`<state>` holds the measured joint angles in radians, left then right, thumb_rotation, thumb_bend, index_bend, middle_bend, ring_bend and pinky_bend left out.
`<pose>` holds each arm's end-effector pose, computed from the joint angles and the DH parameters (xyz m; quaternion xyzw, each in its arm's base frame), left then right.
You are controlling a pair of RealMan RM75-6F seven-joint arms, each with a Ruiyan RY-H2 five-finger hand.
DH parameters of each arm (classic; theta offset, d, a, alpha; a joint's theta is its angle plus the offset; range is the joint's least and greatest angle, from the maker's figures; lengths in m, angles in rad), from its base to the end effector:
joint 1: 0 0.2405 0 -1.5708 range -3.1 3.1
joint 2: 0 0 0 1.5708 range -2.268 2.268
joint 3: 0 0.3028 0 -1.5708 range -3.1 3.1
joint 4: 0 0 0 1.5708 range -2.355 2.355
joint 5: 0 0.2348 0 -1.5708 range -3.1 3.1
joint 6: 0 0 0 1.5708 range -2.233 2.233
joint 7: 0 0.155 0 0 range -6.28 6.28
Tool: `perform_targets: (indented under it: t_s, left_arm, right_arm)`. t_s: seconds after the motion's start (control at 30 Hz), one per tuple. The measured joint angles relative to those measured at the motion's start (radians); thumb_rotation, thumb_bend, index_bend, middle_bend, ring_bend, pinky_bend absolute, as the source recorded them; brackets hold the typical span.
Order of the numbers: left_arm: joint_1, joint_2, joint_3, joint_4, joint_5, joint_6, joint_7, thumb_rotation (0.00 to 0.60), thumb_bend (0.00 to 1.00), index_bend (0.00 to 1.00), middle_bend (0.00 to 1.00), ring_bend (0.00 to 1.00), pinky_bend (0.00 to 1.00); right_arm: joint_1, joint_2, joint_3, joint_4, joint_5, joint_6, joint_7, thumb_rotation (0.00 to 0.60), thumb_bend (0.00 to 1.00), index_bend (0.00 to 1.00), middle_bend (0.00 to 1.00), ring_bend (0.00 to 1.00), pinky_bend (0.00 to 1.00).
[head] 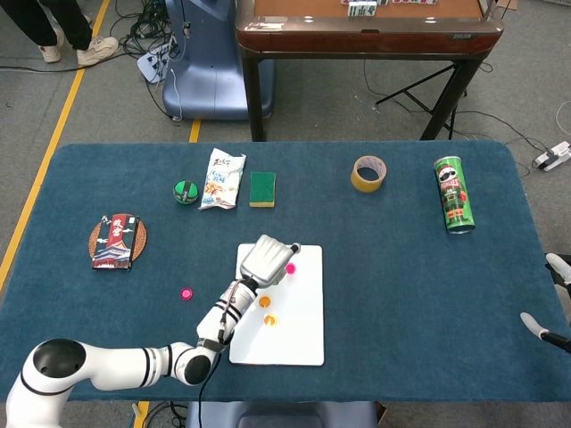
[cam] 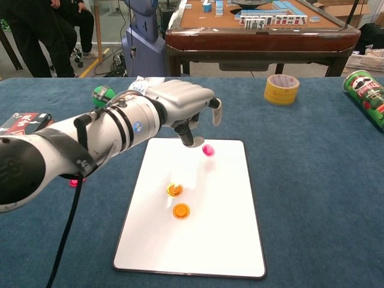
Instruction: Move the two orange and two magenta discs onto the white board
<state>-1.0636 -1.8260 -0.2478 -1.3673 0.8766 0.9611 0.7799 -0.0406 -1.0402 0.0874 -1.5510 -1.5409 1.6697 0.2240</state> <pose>-0.0305 0.4016 -0.1312 -0.8112 -0.2447 -0.3492 0.4001 -0.3794 -0.1575 0.2214 0.5290 -0.3647 0.4541 0.6172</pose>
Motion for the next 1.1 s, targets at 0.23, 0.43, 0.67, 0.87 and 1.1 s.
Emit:
perform_targets:
  t_s: [0.23, 0.43, 0.67, 0.87, 1.1]
  left_arm:
    - [0.005, 0.003, 0.016, -0.003, -0.027, 0.03, 0.028, 0.6, 0.21, 0.25, 1.0, 1.0, 1.0]
    - [0.052, 0.054, 0.053, -0.058, -0.028, 0.05, 0.011, 0.6, 0.21, 0.36, 1.0, 1.0, 1.0]
    - [0.122, 0.151, 0.112, -0.145, -0.016, 0.075, -0.022, 0.6, 0.21, 0.44, 1.0, 1.0, 1.0]
    - [0.182, 0.248, 0.173, -0.219, -0.002, 0.087, -0.049, 0.6, 0.21, 0.47, 1.0, 1.0, 1.0]
    - [0.231, 0.326, 0.227, -0.263, 0.019, 0.09, -0.066, 0.6, 0.21, 0.47, 1.0, 1.0, 1.0]
  right_arm:
    - [0.0, 0.0, 0.001, 0.001, -0.001, -0.001, 0.001, 0.6, 0.0, 0.14, 0.27, 0.26, 0.38]
    - [0.003, -0.001, 0.0, -0.001, -0.005, -0.009, -0.009, 0.6, 0.0, 0.14, 0.27, 0.26, 0.38]
    - [0.011, -0.005, -0.002, -0.01, -0.007, -0.023, -0.037, 0.6, 0.0, 0.14, 0.27, 0.26, 0.38]
    - [0.019, -0.009, -0.005, -0.019, -0.008, -0.038, -0.064, 0.6, 0.0, 0.14, 0.27, 0.26, 0.38]
    - [0.026, -0.013, -0.007, -0.027, -0.009, -0.052, -0.085, 0.6, 0.0, 0.14, 0.27, 0.26, 0.38]
